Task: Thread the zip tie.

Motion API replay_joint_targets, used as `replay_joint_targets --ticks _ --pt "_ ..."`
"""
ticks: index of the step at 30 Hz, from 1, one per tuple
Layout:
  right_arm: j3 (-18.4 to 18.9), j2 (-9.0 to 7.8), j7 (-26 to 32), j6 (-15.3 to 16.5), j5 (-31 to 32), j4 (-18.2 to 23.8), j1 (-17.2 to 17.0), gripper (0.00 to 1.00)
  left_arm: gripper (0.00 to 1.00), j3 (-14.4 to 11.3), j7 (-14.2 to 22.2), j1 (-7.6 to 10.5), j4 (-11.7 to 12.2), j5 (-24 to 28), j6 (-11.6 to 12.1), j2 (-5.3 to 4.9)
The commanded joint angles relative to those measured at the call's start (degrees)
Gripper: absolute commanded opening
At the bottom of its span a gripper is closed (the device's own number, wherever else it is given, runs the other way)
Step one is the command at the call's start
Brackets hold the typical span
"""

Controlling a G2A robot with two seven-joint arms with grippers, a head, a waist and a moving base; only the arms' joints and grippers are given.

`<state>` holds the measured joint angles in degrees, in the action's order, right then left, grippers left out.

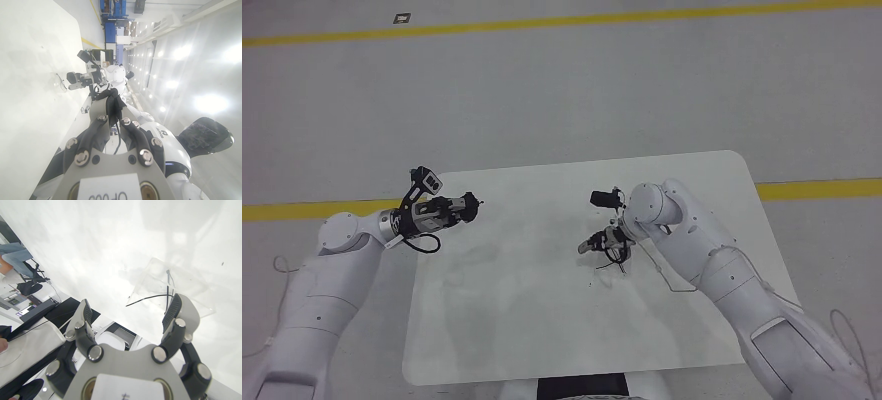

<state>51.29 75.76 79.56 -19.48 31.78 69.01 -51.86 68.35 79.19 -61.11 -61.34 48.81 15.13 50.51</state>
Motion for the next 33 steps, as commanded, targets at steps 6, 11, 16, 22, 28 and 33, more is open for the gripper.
replay_joint_targets --ticks 6,11,16,22,28,33 --pt "2.63 0.90 0.08 0.00 4.25 2.22 -1.66 1.00 0.00 0.00 0.00 0.00 0.00 0.00 0.00 0.00" --pt "2.63 0.90 0.08 0.00 4.25 2.22 -1.66 1.00 0.00 0.00 0.00 0.00 0.00 0.00 0.00 0.00" --pt "1.98 0.51 -2.97 2.92 6.92 3.33 -2.79 1.00 0.00 0.00 0.00 0.00 0.00 0.00 0.00 0.00" --pt "2.32 -0.54 -2.37 5.98 10.90 6.58 -4.20 1.00 0.00 0.00 0.00 0.00 0.00 0.00 0.00 0.00" --pt "2.66 -1.23 -2.31 7.80 12.92 9.89 -5.50 1.00 0.00 0.00 0.00 0.00 0.00 0.00 0.00 0.00" --pt "2.58 -1.75 -2.24 9.41 15.27 11.80 -6.43 0.46 0.00 0.00 0.00 0.00 0.00 0.00 0.00 0.00"
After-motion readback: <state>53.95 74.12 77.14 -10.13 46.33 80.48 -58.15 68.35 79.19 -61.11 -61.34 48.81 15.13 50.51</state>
